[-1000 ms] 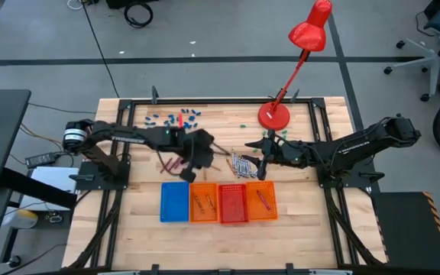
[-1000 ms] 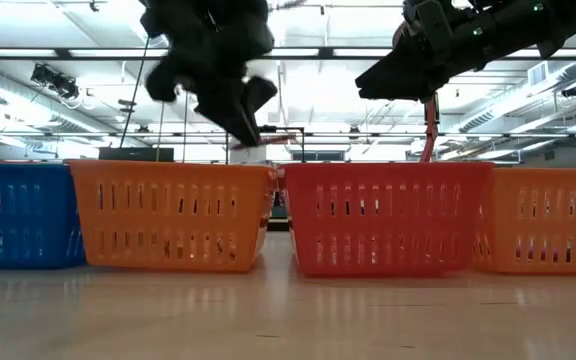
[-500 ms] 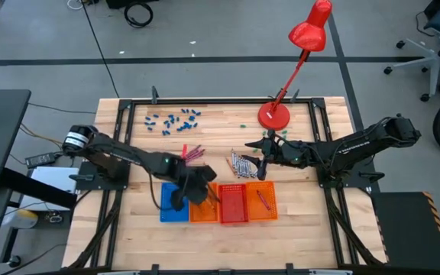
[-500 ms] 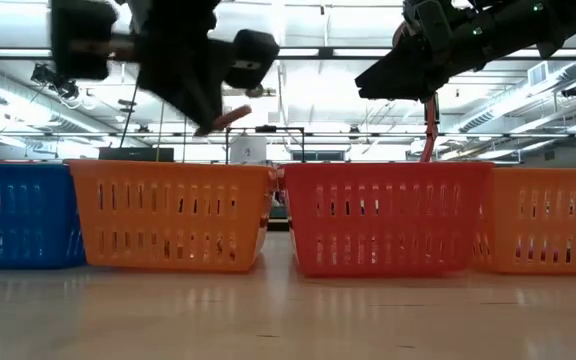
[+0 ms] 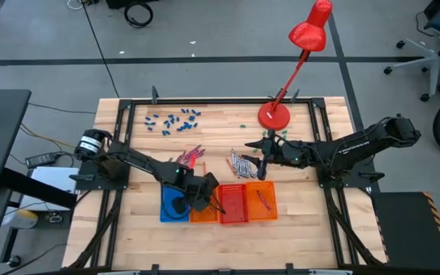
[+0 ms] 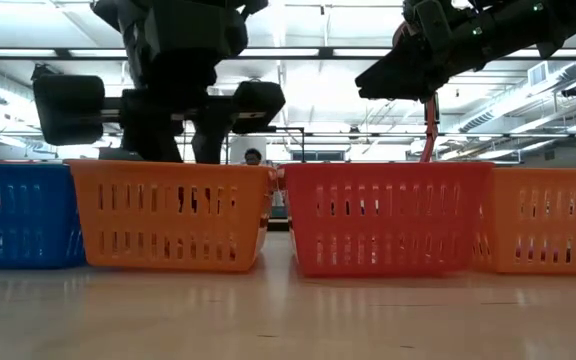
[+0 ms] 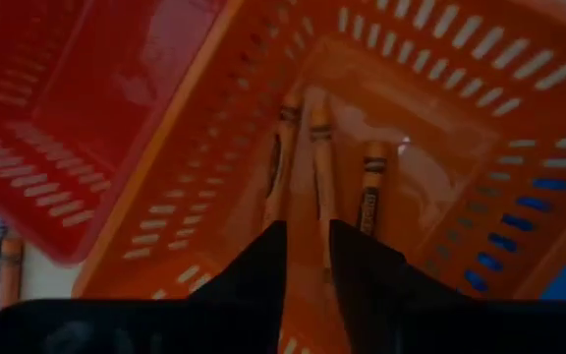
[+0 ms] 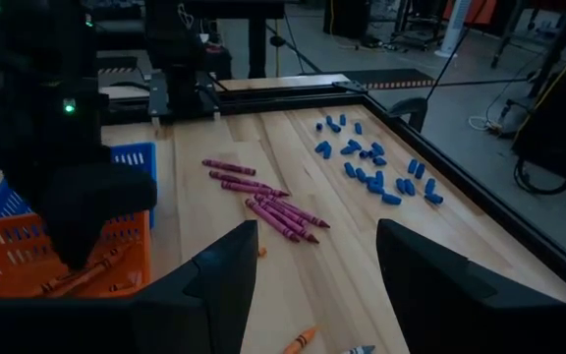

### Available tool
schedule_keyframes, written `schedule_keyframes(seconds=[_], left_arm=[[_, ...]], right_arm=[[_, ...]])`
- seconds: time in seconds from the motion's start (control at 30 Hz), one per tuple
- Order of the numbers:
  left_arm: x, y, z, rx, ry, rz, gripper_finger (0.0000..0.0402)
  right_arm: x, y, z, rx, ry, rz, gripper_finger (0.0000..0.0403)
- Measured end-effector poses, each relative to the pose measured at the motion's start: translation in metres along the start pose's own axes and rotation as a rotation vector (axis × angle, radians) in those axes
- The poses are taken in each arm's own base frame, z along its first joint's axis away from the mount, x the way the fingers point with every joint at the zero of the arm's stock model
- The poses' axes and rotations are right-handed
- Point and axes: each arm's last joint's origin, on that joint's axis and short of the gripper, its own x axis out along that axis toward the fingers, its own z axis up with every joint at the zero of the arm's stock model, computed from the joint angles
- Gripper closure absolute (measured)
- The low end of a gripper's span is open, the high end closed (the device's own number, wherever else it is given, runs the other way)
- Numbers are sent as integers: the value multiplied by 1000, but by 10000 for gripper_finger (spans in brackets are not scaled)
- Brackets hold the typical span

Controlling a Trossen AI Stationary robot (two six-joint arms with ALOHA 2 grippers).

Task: Sort crayons
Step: Put the orange crayon into the left orange bin, then put the red crayon into the right orange bin

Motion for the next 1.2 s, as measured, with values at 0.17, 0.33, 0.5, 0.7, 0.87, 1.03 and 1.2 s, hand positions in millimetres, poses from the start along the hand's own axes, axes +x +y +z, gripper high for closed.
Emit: schedule_keyframes(seconds=[0.17, 0.33, 0.5, 0.7, 0.87, 1.03, 1.2], left_arm=[[-7, 2, 0, -57, 10, 50, 289], [-29, 7, -3, -115, 71, 184, 296], [-53, 24, -22, -254, 64, 242, 299], [-62, 46, -65, -499, 156, 239, 299], [-58, 57, -107, -676, 190, 193, 299], [-50, 57, -152, -852, 250, 208, 299], [-50, 52, -179, -1079, 314, 200, 299]], right_arm=[[0, 0, 0, 0, 2, 0, 190], [0, 0, 0, 3, 1, 0, 190], [0, 0, 0, 5, -1, 0, 190], [0, 0, 0, 3, 2, 0, 190], [0, 0, 0, 3, 4, 0, 190], [0, 0, 0, 3, 3, 0, 190], [0, 0, 0, 4, 3, 0, 190]])
